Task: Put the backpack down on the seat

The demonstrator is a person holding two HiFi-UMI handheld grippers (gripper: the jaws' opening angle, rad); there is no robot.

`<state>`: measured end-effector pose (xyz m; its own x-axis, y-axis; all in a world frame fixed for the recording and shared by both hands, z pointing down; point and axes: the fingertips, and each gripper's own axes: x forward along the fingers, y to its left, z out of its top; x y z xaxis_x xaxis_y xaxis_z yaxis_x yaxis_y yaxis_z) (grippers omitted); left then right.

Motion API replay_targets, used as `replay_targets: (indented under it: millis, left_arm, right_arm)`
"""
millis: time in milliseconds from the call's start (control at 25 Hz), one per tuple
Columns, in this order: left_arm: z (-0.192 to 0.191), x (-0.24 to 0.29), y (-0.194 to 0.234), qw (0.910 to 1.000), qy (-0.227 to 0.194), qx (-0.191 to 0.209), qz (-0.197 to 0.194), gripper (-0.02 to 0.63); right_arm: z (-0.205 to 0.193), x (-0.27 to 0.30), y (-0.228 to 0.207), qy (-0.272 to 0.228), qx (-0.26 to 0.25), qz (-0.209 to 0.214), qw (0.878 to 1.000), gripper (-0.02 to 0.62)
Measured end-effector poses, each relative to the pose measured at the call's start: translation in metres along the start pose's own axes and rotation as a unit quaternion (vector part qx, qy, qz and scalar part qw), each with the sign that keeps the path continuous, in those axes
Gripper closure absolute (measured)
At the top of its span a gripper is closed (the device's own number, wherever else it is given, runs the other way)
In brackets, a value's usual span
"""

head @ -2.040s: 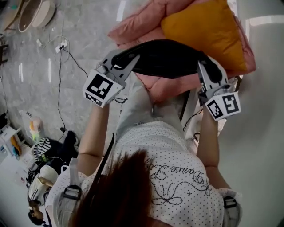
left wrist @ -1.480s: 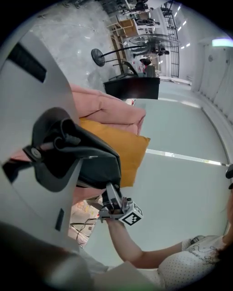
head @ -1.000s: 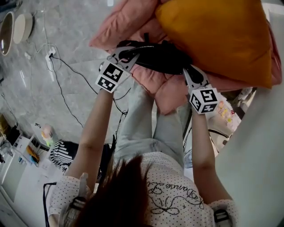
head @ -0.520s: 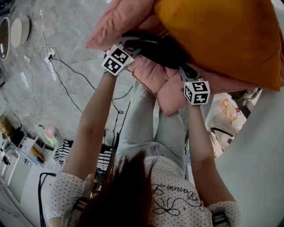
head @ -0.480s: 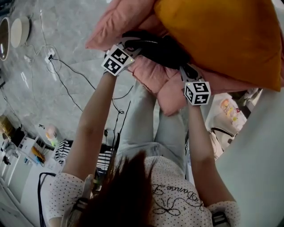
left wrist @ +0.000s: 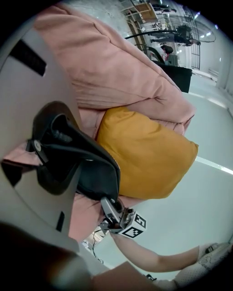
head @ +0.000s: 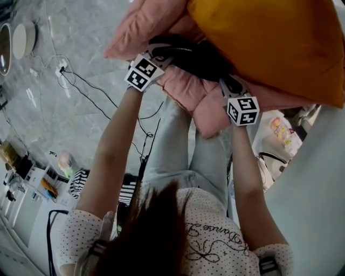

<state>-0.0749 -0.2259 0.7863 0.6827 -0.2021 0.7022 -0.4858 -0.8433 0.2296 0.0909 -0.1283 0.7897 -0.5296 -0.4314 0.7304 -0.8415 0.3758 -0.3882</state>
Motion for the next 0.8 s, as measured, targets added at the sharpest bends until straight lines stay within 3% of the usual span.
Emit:
replay_targets:
  millis: [200,320,640,680,720,800]
  left_arm:
    - [0.000,-0.001,-0.001,0.9997,-0.004,-0.025,-0.008,0.517]
    - [-0.001,-0.001,-0.004,0.9991,0.001,-0.040,-0.012,0.440]
    - [0.001,-0.001,-0.005,0.9973,-0.007,-0.073,0.002,0.330]
    - [0.001,-0.002,-0.004,0.9968,-0.009,-0.079,0.002,0.326]
    - [0.001,-0.004,-0.004,0.9965,-0.010,-0.083,0.001,0.324]
    - [-0.001,-0.007,-0.005,0.9967,-0.006,-0.081,0.000,0.324]
  right_arm:
    - [-0.002,-0.001,0.004,0.008,-0.039,0.000,0.999,0.491]
    - [-0.004,-0.002,0.004,0.011,-0.046,-0.001,0.999,0.480]
    - [-0.007,0.001,0.006,0.023,-0.030,0.014,0.999,0.425]
    - [-0.008,0.002,0.007,0.026,-0.021,0.022,0.999,0.386]
    - [-0.007,0.003,0.009,0.027,-0.011,0.031,0.999,0.276]
    - [-0.001,0.005,0.013,0.021,0.001,0.041,0.999,0.210]
